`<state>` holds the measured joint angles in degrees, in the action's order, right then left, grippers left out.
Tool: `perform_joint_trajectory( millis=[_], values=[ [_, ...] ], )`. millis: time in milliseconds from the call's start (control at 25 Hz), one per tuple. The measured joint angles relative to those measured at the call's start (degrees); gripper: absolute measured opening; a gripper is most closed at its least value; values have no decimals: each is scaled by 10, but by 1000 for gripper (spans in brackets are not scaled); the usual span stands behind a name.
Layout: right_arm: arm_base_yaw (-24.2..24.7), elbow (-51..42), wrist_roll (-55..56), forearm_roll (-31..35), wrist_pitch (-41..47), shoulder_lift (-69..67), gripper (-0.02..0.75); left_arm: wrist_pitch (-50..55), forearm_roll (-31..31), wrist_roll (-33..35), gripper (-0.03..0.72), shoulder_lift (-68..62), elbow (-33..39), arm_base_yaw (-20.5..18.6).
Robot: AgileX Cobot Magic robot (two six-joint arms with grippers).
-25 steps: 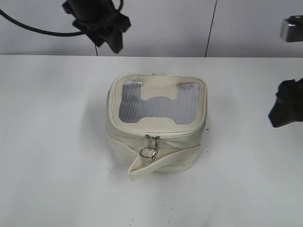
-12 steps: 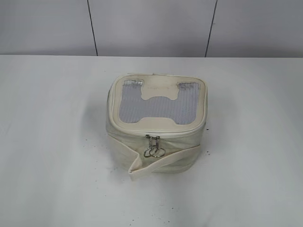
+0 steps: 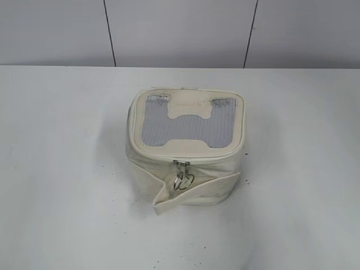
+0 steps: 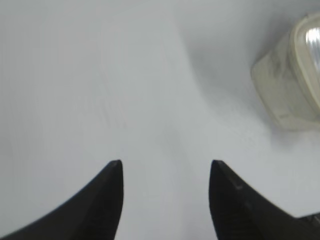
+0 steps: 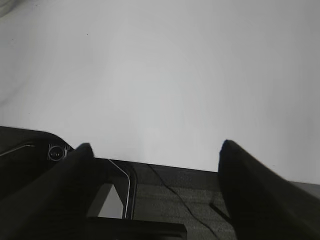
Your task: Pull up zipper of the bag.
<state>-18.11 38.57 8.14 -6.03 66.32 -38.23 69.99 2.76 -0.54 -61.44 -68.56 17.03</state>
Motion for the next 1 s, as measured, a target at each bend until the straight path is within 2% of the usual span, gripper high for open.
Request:
perform_joint_trajectory(
  millis=[280, 440, 640, 1000],
  values=[
    [0, -44, 0, 1, -2, 175, 594, -9, -5, 0, 422, 302, 242, 0],
    [0, -67, 0, 1, -2, 265, 594, -14, -21, 0, 422, 463, 330, 0],
    [1, -83, -1, 3, -13, 336, 594, -33, -28, 11, 421, 614, 352, 0],
    [0, -99, -55, 55, -54, 349, 594, -92, -46, 47, 421, 588, 376, 0]
  ],
)
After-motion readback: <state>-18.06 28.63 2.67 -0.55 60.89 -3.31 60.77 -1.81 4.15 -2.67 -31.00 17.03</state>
